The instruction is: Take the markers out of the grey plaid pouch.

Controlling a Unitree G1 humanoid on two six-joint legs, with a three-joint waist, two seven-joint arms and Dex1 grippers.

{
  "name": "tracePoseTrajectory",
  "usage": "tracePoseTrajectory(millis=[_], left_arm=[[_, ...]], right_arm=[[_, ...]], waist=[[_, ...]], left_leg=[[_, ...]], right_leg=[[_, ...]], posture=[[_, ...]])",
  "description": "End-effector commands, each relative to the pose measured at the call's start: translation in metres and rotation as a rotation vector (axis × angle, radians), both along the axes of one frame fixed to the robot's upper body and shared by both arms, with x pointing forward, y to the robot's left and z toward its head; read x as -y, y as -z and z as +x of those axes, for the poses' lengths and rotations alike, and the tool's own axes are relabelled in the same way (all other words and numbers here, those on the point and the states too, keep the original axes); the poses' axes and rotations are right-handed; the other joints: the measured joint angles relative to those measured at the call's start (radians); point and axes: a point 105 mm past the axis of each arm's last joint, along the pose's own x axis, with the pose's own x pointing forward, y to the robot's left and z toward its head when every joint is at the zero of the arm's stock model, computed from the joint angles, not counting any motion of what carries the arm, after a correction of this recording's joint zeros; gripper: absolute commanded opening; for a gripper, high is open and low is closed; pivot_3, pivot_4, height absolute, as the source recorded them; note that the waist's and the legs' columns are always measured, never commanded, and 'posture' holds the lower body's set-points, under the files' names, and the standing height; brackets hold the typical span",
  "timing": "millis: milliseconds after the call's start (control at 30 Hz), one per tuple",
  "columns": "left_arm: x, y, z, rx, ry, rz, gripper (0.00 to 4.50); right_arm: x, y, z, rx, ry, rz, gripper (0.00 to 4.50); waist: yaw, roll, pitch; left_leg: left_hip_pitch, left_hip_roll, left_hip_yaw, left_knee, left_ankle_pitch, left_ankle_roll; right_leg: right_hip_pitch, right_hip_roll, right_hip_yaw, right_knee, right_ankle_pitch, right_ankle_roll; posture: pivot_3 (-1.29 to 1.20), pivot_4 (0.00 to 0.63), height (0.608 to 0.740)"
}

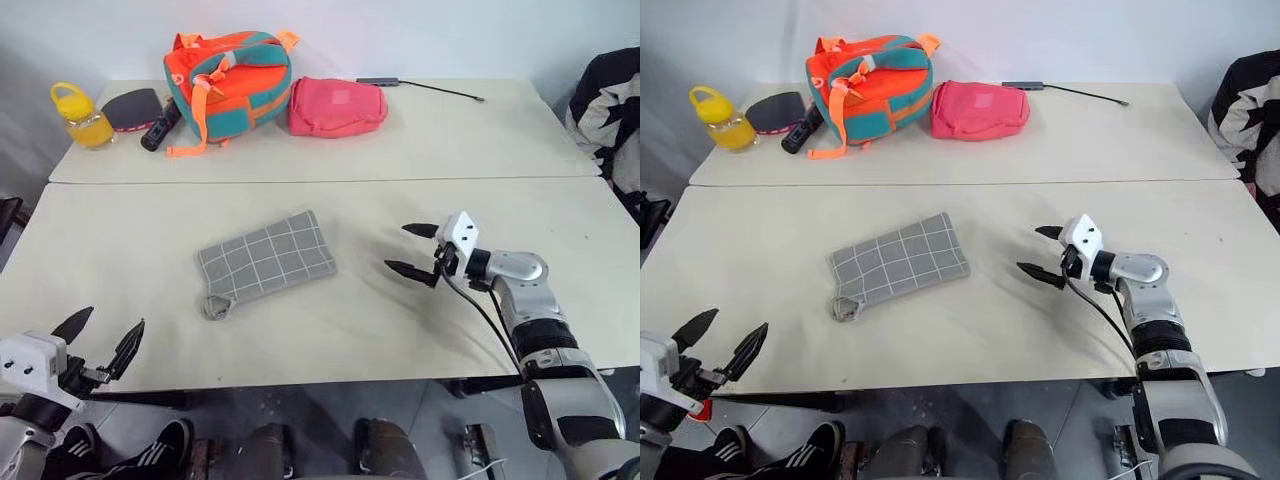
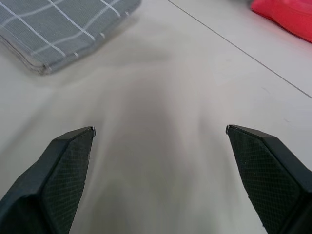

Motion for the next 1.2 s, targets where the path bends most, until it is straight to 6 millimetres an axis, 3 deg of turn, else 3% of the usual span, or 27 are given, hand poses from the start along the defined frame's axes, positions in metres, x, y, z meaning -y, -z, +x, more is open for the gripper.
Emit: tracePoseTrajectory(millis=[33,300,367,467,667,767,833,967,1100,1200], left_arm=[[0.007,-0.009,-0.003,0.036,0.022,0.047,4.26],[0.014,-0.012,0.008,0.054,0.087,0.086,4.26],[0.016,-0.015,0.012,0.071,0.109,0.095,4.30],[0.015,-0.016,0.020,0.085,0.125,0.131,4.30],[0.012,-0.017,0.036,0.125,0.154,0.238,4.30],[0.017,-0.016,0.048,0.144,0.213,0.328,4.30],[0.018,-0.016,0.053,0.153,0.229,0.365,4.30],[0.029,-0.008,0.060,0.159,0.315,0.460,4.30],[0.032,-0.005,0.063,0.161,0.367,0.532,4.30],[0.032,-0.002,0.066,0.159,0.394,0.577,4.30]], right_arm=[[0.002,-0.009,0.001,0.037,-0.007,-0.002,4.50],[0.006,-0.013,-0.002,0.048,-0.003,0.015,4.50],[0.002,-0.021,-0.001,0.054,0.006,0.069,4.13],[-0.020,-0.034,-0.001,0.100,-0.019,0.117,3.28],[-0.097,-0.061,-0.007,0.168,-0.088,0.275,1.13],[-0.135,-0.053,0.000,0.160,-0.028,0.272,0.11],[-0.148,-0.051,0.004,0.157,0.003,0.279,0.04],[-0.175,-0.024,0.013,0.148,0.052,0.159,0.04],[-0.175,0.003,0.021,0.195,0.076,-0.063,0.04],[-0.171,0.010,0.020,0.173,0.065,-0.073,0.04]], waist=[[-0.001,0.000,0.000],[-0.004,0.000,0.000],[-0.003,0.000,0.000],[-0.004,0.000,0.000],[-0.013,0.000,0.000],[-0.014,0.000,0.000],[-0.014,0.000,0.000],[-0.014,-0.001,-0.001],[-0.027,-0.001,-0.001],[-0.033,-0.002,-0.001]], left_leg=[[0.000,0.000,0.000,0.000,0.000,0.000],[0.000,0.001,0.000,0.000,0.000,0.000],[0.000,0.000,0.000,0.000,0.000,0.000],[0.000,0.001,0.000,0.000,0.000,0.000],[0.000,0.002,0.000,0.000,-0.001,-0.002],[0.000,0.001,0.000,-0.001,-0.001,-0.002],[-0.002,0.001,0.001,0.000,-0.001,-0.003],[-0.002,-0.001,0.001,0.000,-0.001,-0.002],[-0.004,0.000,0.002,-0.001,-0.001,-0.002],[-0.004,0.001,0.004,-0.001,-0.001,-0.003]], right_leg=[[0.000,0.000,0.000,0.000,0.000,0.000],[0.000,0.000,0.000,0.000,0.000,0.000],[0.000,0.000,0.000,0.000,0.000,0.000],[0.000,0.000,0.000,0.000,0.000,0.000],[-0.003,0.001,0.000,0.006,0.000,-0.001],[-0.005,0.001,0.000,0.008,0.000,-0.001],[-0.008,0.001,0.000,0.009,-0.001,-0.001],[-0.010,-0.001,0.000,0.013,-0.001,-0.001],[-0.012,0.001,0.000,0.014,-0.001,-0.001],[-0.014,0.001,0.000,0.014,-0.001,-0.001]], posture=[[0.00,0.150,0.740],[0.00,0.150,0.740],[0.00,0.150,0.740],[0.00,0.150,0.740],[0.00,0.150,0.740],[0.00,0.150,0.740],[0.00,0.150,0.740],[0.00,0.150,0.740],[0.00,0.150,0.740],[0.00,0.150,0.740]])
